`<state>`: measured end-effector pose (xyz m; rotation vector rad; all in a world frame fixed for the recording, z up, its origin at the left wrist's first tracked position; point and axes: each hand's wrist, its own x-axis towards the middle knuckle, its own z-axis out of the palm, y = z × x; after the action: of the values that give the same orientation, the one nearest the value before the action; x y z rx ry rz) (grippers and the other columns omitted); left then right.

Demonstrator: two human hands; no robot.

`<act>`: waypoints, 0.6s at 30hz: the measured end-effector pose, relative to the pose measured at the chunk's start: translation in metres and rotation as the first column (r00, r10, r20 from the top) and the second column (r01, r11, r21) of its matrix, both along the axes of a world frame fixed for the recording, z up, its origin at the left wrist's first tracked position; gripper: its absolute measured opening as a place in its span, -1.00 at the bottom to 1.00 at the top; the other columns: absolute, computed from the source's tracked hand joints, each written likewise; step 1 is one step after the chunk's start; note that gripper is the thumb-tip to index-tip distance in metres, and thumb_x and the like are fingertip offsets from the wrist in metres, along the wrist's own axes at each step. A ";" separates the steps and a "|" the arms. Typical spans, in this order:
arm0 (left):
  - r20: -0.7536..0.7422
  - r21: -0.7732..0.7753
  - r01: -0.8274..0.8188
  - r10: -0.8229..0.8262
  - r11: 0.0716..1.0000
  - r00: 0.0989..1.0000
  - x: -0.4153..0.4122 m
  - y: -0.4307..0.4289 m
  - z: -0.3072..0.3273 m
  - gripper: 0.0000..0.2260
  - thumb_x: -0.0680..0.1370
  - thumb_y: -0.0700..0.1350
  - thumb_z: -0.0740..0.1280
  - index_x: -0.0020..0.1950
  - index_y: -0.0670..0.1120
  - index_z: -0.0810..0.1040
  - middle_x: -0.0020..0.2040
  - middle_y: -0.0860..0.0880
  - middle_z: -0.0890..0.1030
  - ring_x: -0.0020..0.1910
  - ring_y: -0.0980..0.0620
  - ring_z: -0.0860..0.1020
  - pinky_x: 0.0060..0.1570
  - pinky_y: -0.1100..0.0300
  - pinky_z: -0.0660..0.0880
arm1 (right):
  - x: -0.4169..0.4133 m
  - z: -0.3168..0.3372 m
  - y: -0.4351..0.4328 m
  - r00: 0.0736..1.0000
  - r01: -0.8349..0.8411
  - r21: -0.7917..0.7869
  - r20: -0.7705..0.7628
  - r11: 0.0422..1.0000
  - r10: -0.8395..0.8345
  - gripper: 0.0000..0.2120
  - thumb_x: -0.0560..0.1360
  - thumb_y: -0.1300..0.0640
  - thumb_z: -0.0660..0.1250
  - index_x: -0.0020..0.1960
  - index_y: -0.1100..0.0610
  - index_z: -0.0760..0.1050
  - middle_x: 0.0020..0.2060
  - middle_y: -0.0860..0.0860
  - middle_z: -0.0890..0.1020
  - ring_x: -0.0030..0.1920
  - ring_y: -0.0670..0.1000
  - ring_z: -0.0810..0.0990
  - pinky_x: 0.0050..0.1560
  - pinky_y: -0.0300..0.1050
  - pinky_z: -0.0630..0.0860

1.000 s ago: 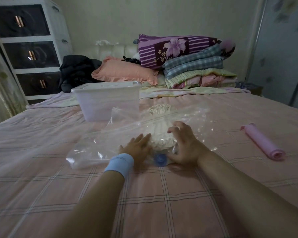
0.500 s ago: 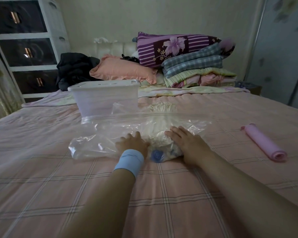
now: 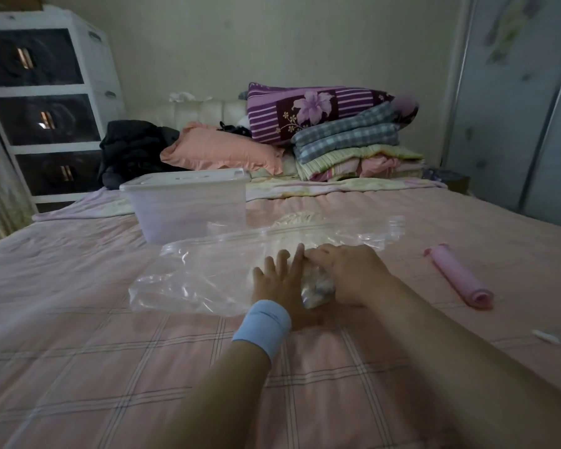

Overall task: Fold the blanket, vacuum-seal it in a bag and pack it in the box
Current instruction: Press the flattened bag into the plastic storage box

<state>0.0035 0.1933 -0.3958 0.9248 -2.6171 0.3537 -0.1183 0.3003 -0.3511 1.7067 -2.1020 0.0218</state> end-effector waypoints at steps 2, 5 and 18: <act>-0.069 0.079 -0.035 0.040 0.996 0.997 -0.008 0.016 0.007 0.04 0.32 0.50 0.19 0.57 -0.02 -0.20 0.37 -0.08 0.24 0.24 -0.16 0.34 0.12 -0.07 0.38 | 0.004 0.011 0.007 0.999 0.011 -0.013 -0.048 1.000 -0.012 -0.29 0.45 -0.23 0.40 0.49 -0.14 0.17 0.28 -0.10 0.51 0.15 0.03 0.59 -0.09 -0.10 0.34; -0.167 0.123 -0.010 0.031 0.992 0.986 -0.005 0.027 0.015 -0.05 0.32 0.38 0.32 0.52 -0.05 0.01 0.31 -0.07 0.36 0.22 -0.16 0.41 0.11 -0.08 0.45 | 0.013 0.023 0.018 0.996 -0.023 -0.056 -0.086 0.998 0.019 -0.29 0.41 -0.26 0.43 0.43 -0.11 0.22 0.19 -0.10 0.60 0.06 0.06 0.64 -0.14 -0.10 0.39; -0.482 0.464 0.279 -0.024 0.841 0.876 0.079 0.007 0.057 -0.54 0.36 0.22 0.39 0.18 0.05 0.49 -0.05 0.03 0.65 -0.08 -0.02 0.60 -0.04 0.03 0.57 | 0.044 0.006 0.041 0.942 -0.267 -0.714 -0.052 0.648 0.330 -0.27 0.41 0.10 0.50 0.48 0.00 0.24 0.30 0.15 0.39 0.25 0.21 0.44 0.19 0.25 0.45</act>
<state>0.0828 0.2007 -0.3391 0.8056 -2.3303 -0.5949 -0.0744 0.3410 -0.3449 1.5165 -1.4975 0.9121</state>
